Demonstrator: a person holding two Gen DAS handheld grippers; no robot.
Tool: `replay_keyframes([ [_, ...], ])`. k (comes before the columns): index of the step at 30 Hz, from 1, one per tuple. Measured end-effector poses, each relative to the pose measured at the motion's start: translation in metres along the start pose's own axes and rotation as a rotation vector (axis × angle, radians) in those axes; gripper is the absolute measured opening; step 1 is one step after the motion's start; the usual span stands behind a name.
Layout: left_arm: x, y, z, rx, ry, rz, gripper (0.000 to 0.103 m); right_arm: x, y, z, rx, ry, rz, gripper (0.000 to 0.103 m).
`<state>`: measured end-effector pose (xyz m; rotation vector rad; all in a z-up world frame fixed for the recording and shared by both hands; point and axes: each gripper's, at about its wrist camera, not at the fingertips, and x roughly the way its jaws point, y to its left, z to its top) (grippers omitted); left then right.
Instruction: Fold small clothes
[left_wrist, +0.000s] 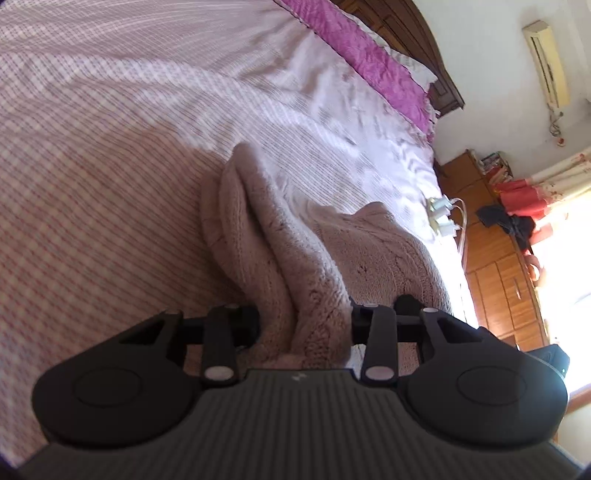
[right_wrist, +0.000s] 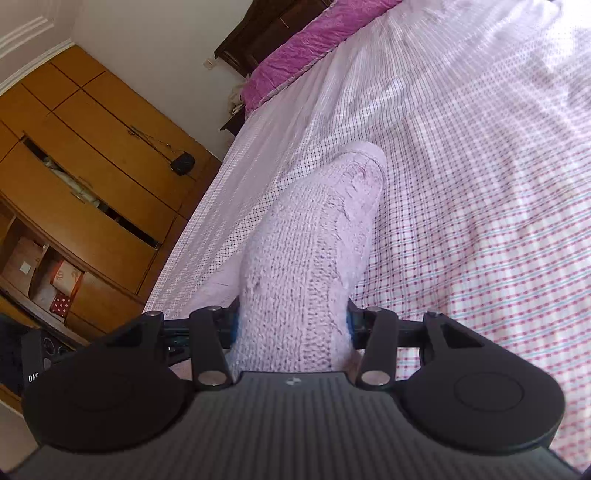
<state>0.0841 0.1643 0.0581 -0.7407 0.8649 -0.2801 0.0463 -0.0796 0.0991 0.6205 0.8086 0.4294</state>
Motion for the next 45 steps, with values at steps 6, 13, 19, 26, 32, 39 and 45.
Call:
replay_keyframes([
  [6, -0.01, -0.027, -0.031, 0.032, 0.024, -0.034, 0.04, -0.058, 0.005, -0.01, -0.037, -0.007, -0.031, 0.052],
  [13, -0.011, -0.033, -0.074, 0.071, 0.089, -0.058, 0.04, -0.123, -0.019, -0.047, -0.009, -0.025, -0.052, 0.052],
  [19, -0.002, -0.032, -0.11, 0.22, 0.108, 0.091, 0.044, -0.115, -0.054, -0.091, -0.027, 0.004, -0.138, 0.053],
  [26, -0.008, -0.021, -0.124, 0.221, 0.086, 0.086, 0.048, -0.111, -0.073, -0.108, -0.034, -0.028, -0.107, 0.056],
  [32, -0.029, -0.031, -0.13, 0.276, 0.047, 0.132, 0.049, -0.132, -0.046, -0.119, -0.123, -0.094, -0.181, 0.069],
  [39, -0.058, -0.048, -0.146, 0.422, -0.041, 0.241, 0.055, -0.172, -0.024, -0.138, -0.163, -0.179, -0.207, 0.075],
  [45, -0.071, -0.068, -0.172, 0.535, -0.085, 0.341, 0.065, -0.185, -0.009, -0.164, -0.191, -0.189, -0.27, 0.08],
])
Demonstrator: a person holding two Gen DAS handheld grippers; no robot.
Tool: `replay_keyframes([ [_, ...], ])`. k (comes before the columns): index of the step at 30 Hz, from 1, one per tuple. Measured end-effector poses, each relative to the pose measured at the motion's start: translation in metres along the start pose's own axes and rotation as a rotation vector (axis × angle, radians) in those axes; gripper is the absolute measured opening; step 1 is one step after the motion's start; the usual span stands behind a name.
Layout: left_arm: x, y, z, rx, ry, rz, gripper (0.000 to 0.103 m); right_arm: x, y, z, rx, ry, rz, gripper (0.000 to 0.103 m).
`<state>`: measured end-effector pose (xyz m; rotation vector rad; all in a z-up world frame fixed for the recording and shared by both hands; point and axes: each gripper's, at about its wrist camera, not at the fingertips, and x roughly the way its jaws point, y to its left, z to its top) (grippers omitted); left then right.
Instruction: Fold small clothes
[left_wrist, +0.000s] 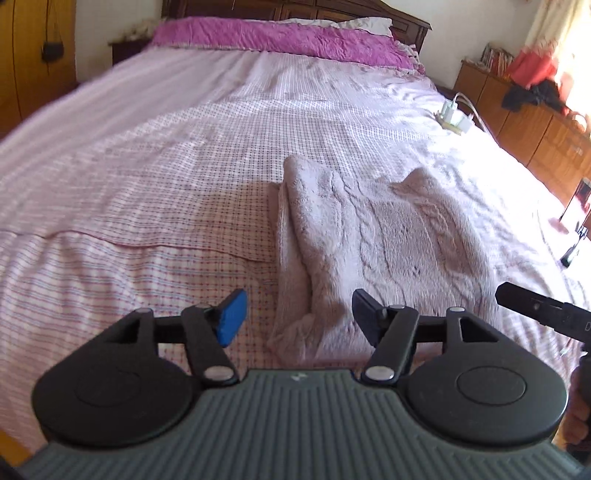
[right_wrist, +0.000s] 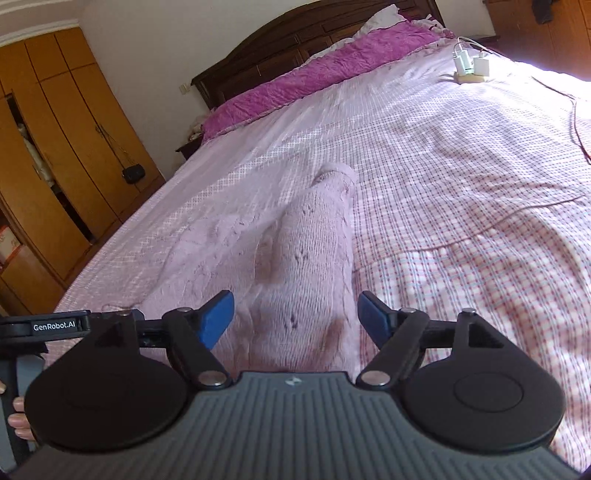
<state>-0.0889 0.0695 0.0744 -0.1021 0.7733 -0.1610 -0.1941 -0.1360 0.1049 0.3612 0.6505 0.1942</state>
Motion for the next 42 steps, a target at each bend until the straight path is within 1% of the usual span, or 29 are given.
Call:
replay_keyframes([
  [3, -0.003, -0.009, -0.009, 0.035, 0.022, 0.022, 0.065, -0.008, 0.009, -0.012, -0.031, 0.007, -0.01, 0.081],
  [9, -0.003, -0.02, -0.032, 0.022, 0.047, 0.037, 0.065, -0.007, 0.018, -0.03, -0.066, 0.025, -0.044, 0.082],
  [13, 0.001, -0.025, -0.04, -0.012, 0.07, 0.06, 0.065, -0.005, 0.023, -0.04, -0.08, 0.042, -0.064, 0.082],
  [15, 0.005, -0.027, -0.043, -0.013, 0.094, 0.055, 0.065, -0.002, 0.024, -0.043, -0.09, 0.047, -0.067, 0.082],
  [18, 0.011, -0.028, -0.045, -0.018, 0.13, 0.025, 0.065, 0.002, 0.023, -0.046, -0.077, 0.065, -0.067, 0.082],
  [20, 0.013, -0.028, -0.047, -0.027, 0.135, 0.016, 0.065, 0.005, 0.023, -0.047, -0.073, 0.074, -0.076, 0.083],
  [26, 0.016, -0.031, -0.051, -0.026, 0.143, 0.048, 0.065, 0.01, 0.023, -0.05, -0.068, 0.094, -0.092, 0.087],
  [33, 0.019, -0.03, -0.052, -0.037, 0.161, 0.062, 0.065, 0.014, 0.024, -0.053, -0.072, 0.112, -0.098, 0.087],
  [40, 0.023, -0.034, -0.056, -0.007, 0.163, 0.122, 0.065, 0.017, 0.02, -0.055, -0.055, 0.127, -0.111, 0.089],
  [42, 0.023, -0.035, -0.056, 0.001, 0.159, 0.125, 0.065, 0.018, 0.02, -0.056, -0.055, 0.13, -0.111, 0.089],
])
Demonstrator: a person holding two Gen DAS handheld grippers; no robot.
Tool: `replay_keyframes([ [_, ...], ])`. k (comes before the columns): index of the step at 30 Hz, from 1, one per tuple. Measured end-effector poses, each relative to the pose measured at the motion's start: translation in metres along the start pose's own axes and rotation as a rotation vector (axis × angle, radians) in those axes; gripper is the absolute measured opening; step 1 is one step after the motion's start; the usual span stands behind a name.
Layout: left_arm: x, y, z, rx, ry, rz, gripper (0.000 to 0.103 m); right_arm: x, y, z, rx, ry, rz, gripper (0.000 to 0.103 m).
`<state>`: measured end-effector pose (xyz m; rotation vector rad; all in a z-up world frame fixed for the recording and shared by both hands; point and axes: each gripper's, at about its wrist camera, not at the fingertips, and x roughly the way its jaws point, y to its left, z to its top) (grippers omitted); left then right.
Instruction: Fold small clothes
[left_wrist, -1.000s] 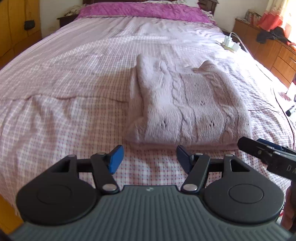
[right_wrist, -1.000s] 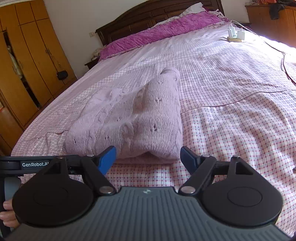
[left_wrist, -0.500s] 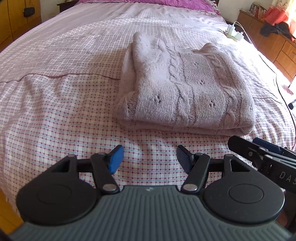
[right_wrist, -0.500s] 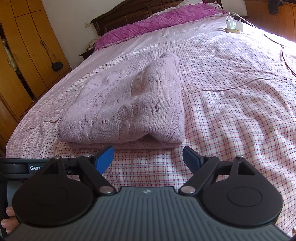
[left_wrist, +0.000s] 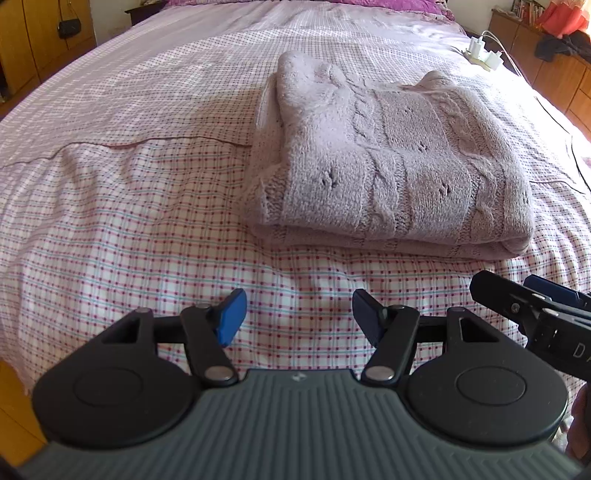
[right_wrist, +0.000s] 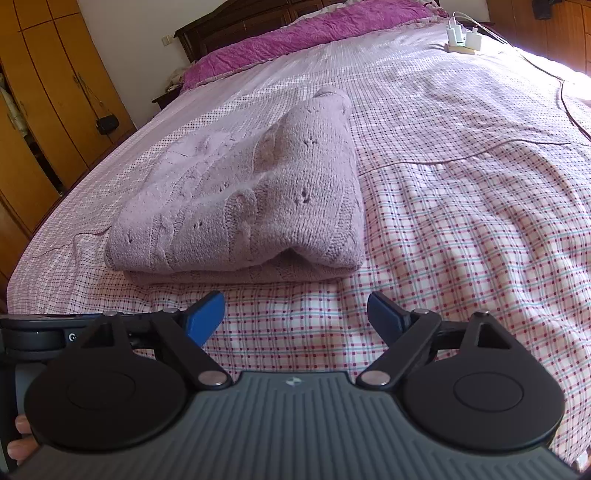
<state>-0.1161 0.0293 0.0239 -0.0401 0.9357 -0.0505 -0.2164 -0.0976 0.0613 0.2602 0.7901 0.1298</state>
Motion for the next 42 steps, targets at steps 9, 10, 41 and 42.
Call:
replay_keyframes([
  [9, -0.0007, -0.0062, -0.0012, 0.031, -0.004, 0.005, 0.065, -0.0002, -0.0002, -0.0008, 0.004, 0.001, 0.001, 0.09],
  [10, -0.0007, -0.0067, -0.0014, 0.034, -0.004, 0.004, 0.065, -0.0002, -0.0003, -0.0009, 0.005, 0.001, 0.001, 0.09],
  [41, 0.0005, -0.0084, -0.0034, 0.051, 0.001, -0.011, 0.065, 0.0028, 0.0023, -0.0002, -0.003, 0.005, 0.004, 0.091],
  [42, 0.0004, -0.0085, -0.0034, 0.051, 0.001, -0.01, 0.065, 0.0027, 0.0023, -0.0002, -0.003, 0.005, 0.004, 0.091],
])
